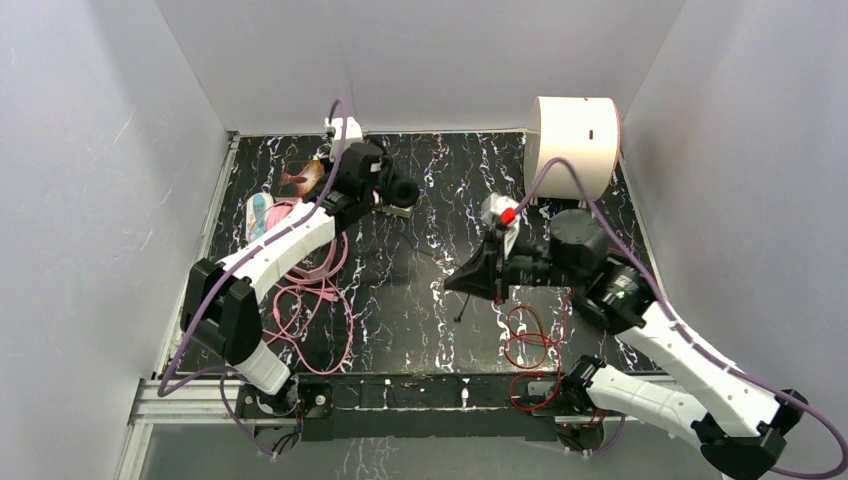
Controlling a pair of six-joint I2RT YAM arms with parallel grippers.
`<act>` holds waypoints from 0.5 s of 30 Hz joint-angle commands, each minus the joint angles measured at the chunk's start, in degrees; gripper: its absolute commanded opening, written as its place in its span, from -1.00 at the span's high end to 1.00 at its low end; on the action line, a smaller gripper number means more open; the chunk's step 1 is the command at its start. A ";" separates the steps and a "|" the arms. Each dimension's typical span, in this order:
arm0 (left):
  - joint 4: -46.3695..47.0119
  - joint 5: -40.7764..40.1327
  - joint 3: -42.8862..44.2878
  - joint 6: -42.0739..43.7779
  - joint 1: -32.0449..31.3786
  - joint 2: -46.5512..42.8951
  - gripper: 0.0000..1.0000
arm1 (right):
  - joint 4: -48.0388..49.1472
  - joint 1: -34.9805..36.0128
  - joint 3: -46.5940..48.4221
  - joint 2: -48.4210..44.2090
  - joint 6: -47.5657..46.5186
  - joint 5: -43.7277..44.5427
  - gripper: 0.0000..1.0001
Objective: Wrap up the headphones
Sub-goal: Wrap the headphones cable around the headphones.
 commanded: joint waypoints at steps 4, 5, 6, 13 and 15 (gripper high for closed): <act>2.72 1.44 -11.53 10.84 -6.52 -12.56 1.00 | -11.67 0.24 23.89 9.22 -9.20 17.76 1.00; 1.98 2.21 -12.91 10.93 -8.15 -14.44 1.00 | -13.29 0.22 28.02 11.66 -9.91 22.18 1.00; 1.01 3.68 -14.00 10.69 -9.29 -16.37 1.00 | -14.67 0.24 30.82 14.16 -10.35 24.94 1.00; -8.75 16.75 -16.47 6.25 -12.16 -28.57 1.00 | -10.88 -5.48 38.05 26.87 -15.64 27.91 1.00; -11.49 19.36 -15.90 5.56 -12.30 -31.38 1.00 | -8.76 -10.23 36.85 28.21 -15.36 24.94 1.00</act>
